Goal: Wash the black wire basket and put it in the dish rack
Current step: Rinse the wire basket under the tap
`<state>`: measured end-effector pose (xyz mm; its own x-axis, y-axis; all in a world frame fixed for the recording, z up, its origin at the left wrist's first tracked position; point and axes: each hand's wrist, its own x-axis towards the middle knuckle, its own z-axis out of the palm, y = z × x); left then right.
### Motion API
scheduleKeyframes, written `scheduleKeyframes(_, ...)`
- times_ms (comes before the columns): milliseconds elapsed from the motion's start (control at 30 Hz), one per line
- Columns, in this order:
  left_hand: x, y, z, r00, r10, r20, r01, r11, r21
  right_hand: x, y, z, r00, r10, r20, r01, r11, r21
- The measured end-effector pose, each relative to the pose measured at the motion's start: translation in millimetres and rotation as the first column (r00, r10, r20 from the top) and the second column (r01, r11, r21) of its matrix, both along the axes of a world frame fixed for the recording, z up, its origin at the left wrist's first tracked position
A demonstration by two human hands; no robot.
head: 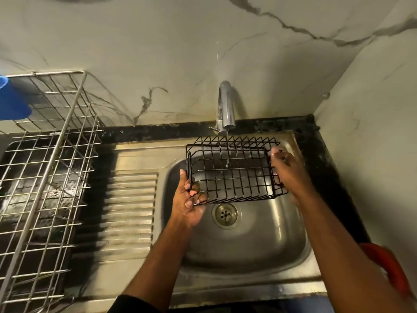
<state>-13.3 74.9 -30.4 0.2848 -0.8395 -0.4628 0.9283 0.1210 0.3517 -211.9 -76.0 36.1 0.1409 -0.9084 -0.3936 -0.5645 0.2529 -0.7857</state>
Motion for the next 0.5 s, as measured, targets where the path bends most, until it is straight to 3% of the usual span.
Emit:
scheduleKeyframes(133,10.5,0.2,-5.4,0.999,-0.009,0.043,0.008,1.000,0.029,0.2,0.9,-4.0,0.987,-0.035,0.160,0.035,0.999,0.004)
scheduleKeyframes(267,20.5,-4.3,-14.5,0.985,-0.059,0.160,0.010,0.957,0.291,3.6,2.4,-7.5,0.935,-0.196,0.295,0.175,0.980,0.094)
scheduleKeyframes(400,23.5,-5.2,-3.3,0.857,-0.216,0.467,0.002,0.909,0.418,7.2,2.0,-9.4,0.844,-0.340,0.414,0.277,0.939,0.206)
scheduleKeyframes(500,17.1,-9.9,7.2,0.758,-0.328,0.564,0.025,0.878,0.477,9.4,0.7,-8.6,0.834,-0.377,0.403,0.317,0.925,0.210)
